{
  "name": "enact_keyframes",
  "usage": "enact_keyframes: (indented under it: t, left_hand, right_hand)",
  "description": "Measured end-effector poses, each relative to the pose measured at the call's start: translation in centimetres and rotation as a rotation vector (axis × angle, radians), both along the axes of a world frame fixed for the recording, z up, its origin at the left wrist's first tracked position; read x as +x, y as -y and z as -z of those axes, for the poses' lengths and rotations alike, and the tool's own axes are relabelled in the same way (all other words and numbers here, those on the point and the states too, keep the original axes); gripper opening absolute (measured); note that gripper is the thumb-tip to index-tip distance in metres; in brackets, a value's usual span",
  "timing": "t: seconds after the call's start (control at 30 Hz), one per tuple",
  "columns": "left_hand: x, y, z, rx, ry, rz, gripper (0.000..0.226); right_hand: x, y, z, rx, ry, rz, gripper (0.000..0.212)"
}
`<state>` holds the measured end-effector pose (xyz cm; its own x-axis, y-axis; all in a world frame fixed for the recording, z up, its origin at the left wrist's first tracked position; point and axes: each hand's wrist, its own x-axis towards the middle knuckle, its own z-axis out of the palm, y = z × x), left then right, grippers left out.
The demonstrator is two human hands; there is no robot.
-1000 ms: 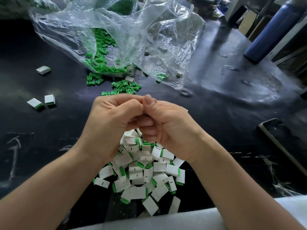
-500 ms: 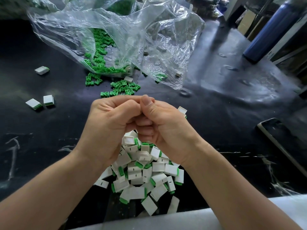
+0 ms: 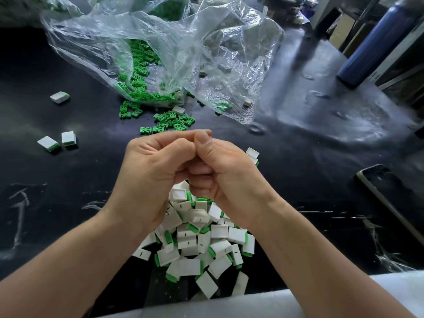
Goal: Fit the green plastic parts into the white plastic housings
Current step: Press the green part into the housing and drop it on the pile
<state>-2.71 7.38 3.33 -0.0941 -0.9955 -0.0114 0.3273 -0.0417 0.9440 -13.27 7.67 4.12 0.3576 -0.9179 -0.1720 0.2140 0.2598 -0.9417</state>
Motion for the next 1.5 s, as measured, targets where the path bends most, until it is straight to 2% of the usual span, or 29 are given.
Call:
enact_keyframes:
  t: [0.6, 0.67, 0.73, 0.87, 1.03, 1.2, 1.33, 1.5]
  left_hand:
    - [0.2, 0.0, -0.1, -0.011, -0.014, 0.060, 0.021]
    - [0.2, 0.1, 0.0, 0.004, -0.020, 0.056, 0.020]
    - [0.4, 0.2, 0.0, 0.016, -0.039, 0.072, 0.020]
    - [0.6, 0.3, 0.0, 0.041, -0.067, 0.137, 0.021]
    - [0.5, 0.3, -0.1, 0.042, -0.063, 0.154, 0.028]
    - [0.5, 0.4, -0.2, 0.024, -0.037, 0.146, 0.029]
    - [0.5, 0.1, -0.3, -0.027, -0.022, 0.140, 0.027]
    - [0.7, 0.2, -0.1, -0.032, 0.135, 0.057, 0.023]
  right_hand:
    - [-0.3, 0.2, 0.3, -0.030, -0.081, -0.037, 0.039]
    - [-0.6, 0.5, 0.2, 0.007, -0.047, -0.074, 0.041]
    - [-1.0, 0.9, -0.1, 0.095, 0.037, -0.112, 0.033]
    - [-2.1, 1.6, -0.4, 0.255, 0.178, -0.195, 0.031]
    - [-2.5, 1.7, -0.2, 0.249, 0.168, -0.207, 0.025]
    - [-2.4, 1.7, -0.3, 0.237, 0.151, -0.180, 0.032]
    - [-2.3, 1.6, -0.3, 0.224, 0.040, -0.089, 0.042]
    - [-2.1, 1.3, 0.3, 0.038, -0.215, -0.013, 0.054]
